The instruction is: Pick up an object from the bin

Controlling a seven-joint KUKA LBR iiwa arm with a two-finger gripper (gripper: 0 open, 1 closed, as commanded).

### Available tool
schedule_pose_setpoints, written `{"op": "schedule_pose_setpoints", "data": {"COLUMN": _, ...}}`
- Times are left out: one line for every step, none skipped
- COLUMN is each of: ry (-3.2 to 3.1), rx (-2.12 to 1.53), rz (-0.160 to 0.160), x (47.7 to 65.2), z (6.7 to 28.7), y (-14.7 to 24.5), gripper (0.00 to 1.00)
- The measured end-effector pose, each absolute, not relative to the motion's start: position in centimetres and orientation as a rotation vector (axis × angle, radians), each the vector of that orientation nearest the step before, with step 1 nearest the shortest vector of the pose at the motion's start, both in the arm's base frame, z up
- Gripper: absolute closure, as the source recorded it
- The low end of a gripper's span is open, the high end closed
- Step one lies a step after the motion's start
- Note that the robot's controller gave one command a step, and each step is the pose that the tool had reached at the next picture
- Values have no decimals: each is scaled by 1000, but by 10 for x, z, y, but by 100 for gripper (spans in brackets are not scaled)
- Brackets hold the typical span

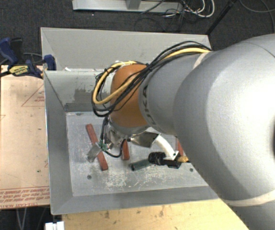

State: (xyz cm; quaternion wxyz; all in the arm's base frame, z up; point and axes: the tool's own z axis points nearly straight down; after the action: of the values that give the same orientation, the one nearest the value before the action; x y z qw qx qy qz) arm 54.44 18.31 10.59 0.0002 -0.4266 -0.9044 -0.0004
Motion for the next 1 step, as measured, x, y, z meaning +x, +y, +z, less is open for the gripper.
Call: {"op": "schedule_pose_setpoints", "data": {"ry": -2691, "rx": -1629, "rz": -7, "x": 538, "z": 71, "y": 177, "gripper": 0}}
